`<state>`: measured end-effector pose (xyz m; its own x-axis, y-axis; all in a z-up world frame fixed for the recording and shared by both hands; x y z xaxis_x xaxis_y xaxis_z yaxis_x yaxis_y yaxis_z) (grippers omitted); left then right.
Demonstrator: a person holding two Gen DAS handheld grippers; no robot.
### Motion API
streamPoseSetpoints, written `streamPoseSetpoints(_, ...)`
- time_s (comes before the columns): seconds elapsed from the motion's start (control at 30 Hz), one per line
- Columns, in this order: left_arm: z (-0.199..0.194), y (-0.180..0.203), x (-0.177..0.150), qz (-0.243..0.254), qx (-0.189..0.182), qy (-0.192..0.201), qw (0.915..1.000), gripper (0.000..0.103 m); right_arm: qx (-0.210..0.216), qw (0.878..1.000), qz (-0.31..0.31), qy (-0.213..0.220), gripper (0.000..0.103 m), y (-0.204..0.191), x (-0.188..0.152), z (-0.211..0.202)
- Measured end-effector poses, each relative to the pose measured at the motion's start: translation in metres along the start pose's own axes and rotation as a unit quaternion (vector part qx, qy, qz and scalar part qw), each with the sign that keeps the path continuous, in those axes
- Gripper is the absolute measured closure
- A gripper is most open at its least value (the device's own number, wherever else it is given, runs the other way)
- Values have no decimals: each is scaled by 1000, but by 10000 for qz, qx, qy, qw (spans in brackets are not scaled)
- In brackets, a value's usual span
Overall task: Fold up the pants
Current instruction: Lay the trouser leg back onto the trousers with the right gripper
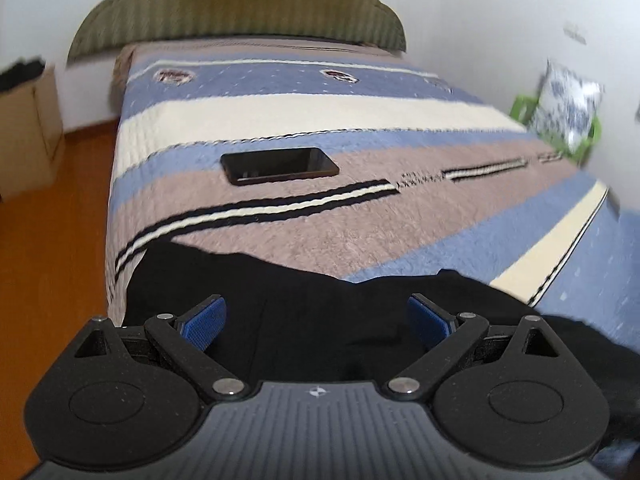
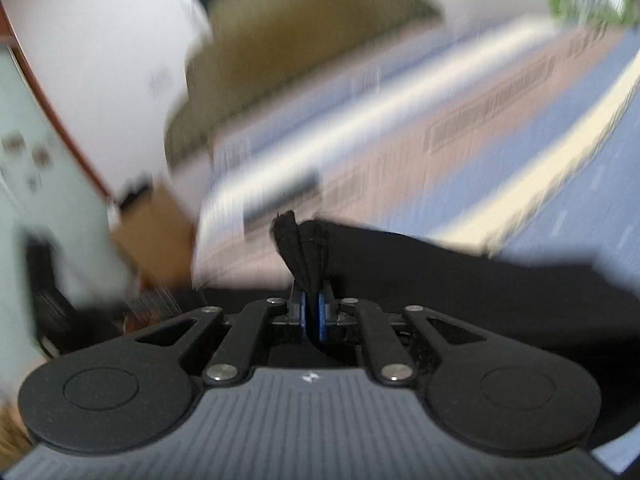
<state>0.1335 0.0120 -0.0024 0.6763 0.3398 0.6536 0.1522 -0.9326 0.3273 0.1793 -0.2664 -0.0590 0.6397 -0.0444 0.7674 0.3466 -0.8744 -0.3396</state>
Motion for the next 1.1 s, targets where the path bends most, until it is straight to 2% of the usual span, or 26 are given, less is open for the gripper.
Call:
streamPoseSetpoints(0.1, -15, -7, 6, 106, -70, 9, 9999, 5, -88, 9975, -36, -697, 95, -11, -27, 36)
streamPoseSetpoints(0.23, -42, -4, 21, 152, -92, 561, 9983, 5, -140, 9960, -28, -877, 95, -16, -37, 35)
streamPoseSetpoints(0.27, -46, -2, 26, 158, -137, 636, 9978, 5, -141, 9963, -40, -842, 95, -14, -35, 31)
streamPoseSetpoints(0.37, -52, 1, 35, 158, -241, 798, 9964, 0, -281, 9989, -319, -208, 95, -25, -14, 9)
streamPoseSetpoints(0.43, -45, 1, 33, 183, -88, 717, 9972, 0, -581, 9949, -746, 357, 95, -37, -2, -6)
streamPoseSetpoints(0.47, -40, 0, 30, 189, -60, 626, 9978, 0, -723, 9921, -933, 432, 95, -42, 0, -6)
streamPoseSetpoints(0.5, -33, -1, 26, 196, -62, 478, 9986, 0, -748, 9916, -1028, 232, 95, -42, -1, 2)
streamPoseSetpoints(0.6, -18, -4, 16, 205, -113, 152, 9996, 0, -363, 9876, -950, -1194, 90, -39, -25, 45)
streamPoseSetpoints(0.63, -15, -3, 13, 240, -109, 101, 9996, 0, -346, 9845, -873, -1481, 88, -37, -34, 54)
streamPoseSetpoints(0.67, -12, -1, 10, 278, -97, 77, 9995, 0, -343, 9839, -804, -1561, 87, -35, -38, 55)
streamPoseSetpoints(0.7, -10, 3, 9, 333, -100, 40, 9994, 0, -307, 9853, -691, -1531, 82, -33, -38, 52)
streamPoseSetpoints(0.73, -8, 8, 8, 406, -130, -13, 9991, 0, -201, 9873, -479, -1504, 64, -28, -35, 46)
streamPoseSetpoints(0.77, -7, 13, 6, 479, -184, -52, 9987, 0, -128, 9892, -252, -1437, 57, -25, -33, 39)
streamPoseSetpoints(0.87, -2, 37, -5, 914, -405, -206, 9948, 0, -7, 9963, -107, -853, 57, -17, -27, 2)
streamPoseSetpoints(0.93, 4, 58, -15, 1278, -492, -272, 9902, 0, -445, 9988, -70, -180, 57, -4, -25, -46)
streamPoseSetpoints(1.0, 10, 81, -28, 1619, -518, -287, 9850, 0, -1180, 9918, 223, 444, 52, 18, -27, -98)
streamPoseSetpoints(1.07, 16, 103, -40, 1954, -554, -309, 9787, 0, -1796, 9778, 582, 908, 32, 40, -36, -143)
streamPoseSetpoints(1.1, 19, 113, -47, 2134, -546, -316, 9749, 0, -1947, 9742, 591, 976, 29, 45, -41, -155)
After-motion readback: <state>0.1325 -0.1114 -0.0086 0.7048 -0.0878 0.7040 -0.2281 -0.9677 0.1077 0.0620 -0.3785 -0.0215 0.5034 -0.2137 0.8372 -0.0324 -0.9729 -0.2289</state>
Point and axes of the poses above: each gripper's, at about its wrist camera, not at the fingertips, and z roughly the way its jaws point, y to its right, x to its top, the point moved 2 cm from there along z, roughly the way its jaws point, and after that the axes turned 12 degrees about -z, right-handed, at the moved point
